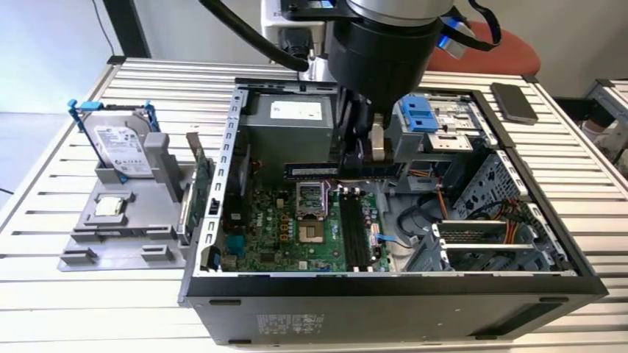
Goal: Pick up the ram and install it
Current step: 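Pick up the ram and move it above insertion slot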
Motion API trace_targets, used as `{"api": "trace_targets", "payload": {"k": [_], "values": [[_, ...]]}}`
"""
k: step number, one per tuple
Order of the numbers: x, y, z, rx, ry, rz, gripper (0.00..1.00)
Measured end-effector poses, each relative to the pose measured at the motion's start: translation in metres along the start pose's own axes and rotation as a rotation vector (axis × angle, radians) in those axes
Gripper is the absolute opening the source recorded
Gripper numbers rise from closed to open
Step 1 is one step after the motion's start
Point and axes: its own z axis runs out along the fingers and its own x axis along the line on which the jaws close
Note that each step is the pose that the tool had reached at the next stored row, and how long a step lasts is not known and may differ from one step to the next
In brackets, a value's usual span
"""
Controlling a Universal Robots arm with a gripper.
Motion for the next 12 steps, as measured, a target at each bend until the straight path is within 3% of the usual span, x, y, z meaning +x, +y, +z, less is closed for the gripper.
{"api": "trace_targets", "payload": {"k": [3,12], "values": [[-0.0017,-0.0006,0.0,0.0,0.0,0.0,0.0],[-0.0215,-0.0063,0.0006,0.0,0.0005,0.003,0.0]]}}
